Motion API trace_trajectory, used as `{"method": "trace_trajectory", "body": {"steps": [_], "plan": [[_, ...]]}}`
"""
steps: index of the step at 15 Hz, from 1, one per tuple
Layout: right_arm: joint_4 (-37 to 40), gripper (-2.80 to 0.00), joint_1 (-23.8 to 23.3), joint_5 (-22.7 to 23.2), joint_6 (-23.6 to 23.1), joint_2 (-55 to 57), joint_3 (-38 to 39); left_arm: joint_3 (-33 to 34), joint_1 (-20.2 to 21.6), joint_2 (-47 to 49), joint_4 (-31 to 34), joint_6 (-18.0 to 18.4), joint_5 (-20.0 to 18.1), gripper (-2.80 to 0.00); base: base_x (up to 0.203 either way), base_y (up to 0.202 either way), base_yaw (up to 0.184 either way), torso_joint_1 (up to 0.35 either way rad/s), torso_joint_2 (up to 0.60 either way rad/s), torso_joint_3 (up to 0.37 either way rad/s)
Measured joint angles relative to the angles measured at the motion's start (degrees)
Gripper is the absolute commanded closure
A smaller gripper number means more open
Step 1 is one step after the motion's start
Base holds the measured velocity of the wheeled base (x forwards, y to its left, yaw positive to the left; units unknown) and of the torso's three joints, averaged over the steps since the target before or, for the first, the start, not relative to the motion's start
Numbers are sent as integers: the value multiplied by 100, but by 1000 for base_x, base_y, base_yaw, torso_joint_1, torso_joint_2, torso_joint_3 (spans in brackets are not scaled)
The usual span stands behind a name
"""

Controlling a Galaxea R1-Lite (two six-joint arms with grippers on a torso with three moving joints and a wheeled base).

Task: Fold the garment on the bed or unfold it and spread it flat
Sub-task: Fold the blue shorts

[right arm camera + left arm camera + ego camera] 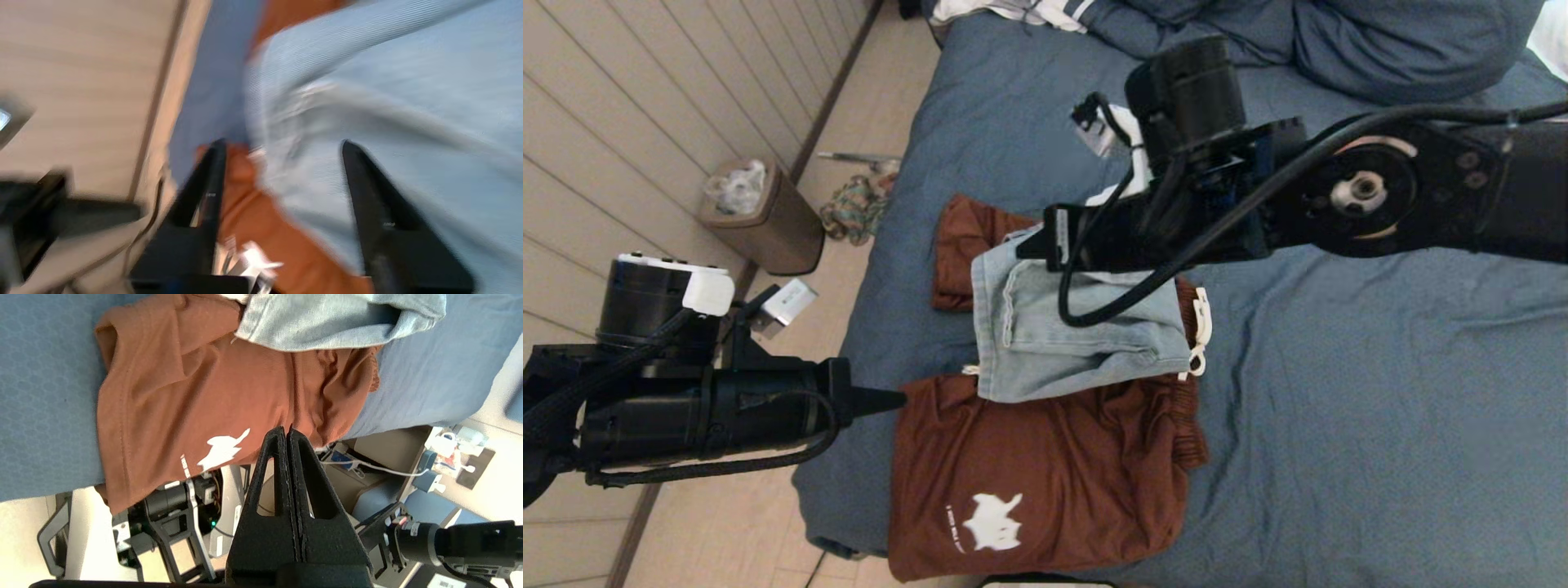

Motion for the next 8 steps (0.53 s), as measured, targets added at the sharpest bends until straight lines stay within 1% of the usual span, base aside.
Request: {"method": "trace_trajectory", "body": {"steps": [4,6,8], "plan": [[150,0,-931,-74,-72,-360,430,17,-7,-5,-21,-11,6,0,0,0,0,0,0,0],[158,0,-1473,-129,-62,-420,693,17,-30,-2,-26,-104,3,0,0,0,0,0,0,0],[157,0,-1686,-339,-64,-364,794,19,-118,17,-23,-171,0,0,0,0,0,0,0,0]]}}
